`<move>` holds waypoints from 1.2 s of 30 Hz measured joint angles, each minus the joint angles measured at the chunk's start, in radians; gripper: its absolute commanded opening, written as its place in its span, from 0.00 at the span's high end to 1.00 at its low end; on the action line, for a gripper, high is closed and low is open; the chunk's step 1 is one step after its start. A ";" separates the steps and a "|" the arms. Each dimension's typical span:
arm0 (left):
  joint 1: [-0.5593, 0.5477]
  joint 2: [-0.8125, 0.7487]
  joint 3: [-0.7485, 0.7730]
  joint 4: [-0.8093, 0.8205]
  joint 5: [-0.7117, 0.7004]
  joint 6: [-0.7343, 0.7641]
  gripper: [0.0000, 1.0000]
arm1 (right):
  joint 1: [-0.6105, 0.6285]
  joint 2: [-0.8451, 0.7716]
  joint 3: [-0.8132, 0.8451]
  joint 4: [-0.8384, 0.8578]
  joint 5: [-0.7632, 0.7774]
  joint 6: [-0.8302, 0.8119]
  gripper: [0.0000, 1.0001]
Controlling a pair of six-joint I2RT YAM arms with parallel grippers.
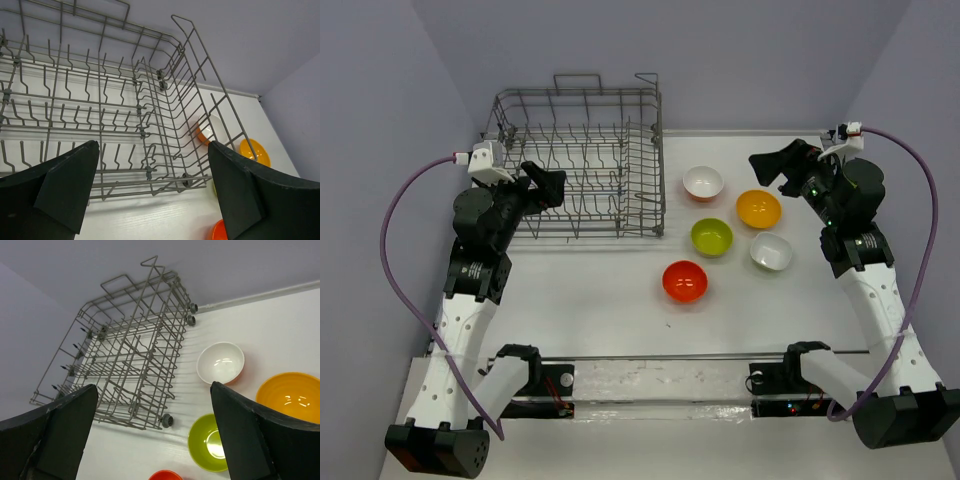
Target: Load the bowls into the dish rack
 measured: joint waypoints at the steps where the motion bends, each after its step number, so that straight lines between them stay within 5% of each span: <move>1: 0.000 0.000 0.000 0.000 0.000 0.000 0.01 | 0.000 0.000 0.000 -0.002 0.002 0.000 0.00; 23: 0.000 0.010 0.000 0.000 0.010 0.000 0.01 | 0.000 0.048 0.023 -0.075 0.166 -0.007 0.00; 32: 0.013 0.029 0.000 0.000 0.029 -0.002 0.01 | 0.000 0.317 0.037 -0.097 0.375 0.008 0.02; 36: 0.013 0.029 0.000 0.000 0.032 -0.002 0.01 | 0.000 0.459 0.051 -0.118 0.473 0.019 0.14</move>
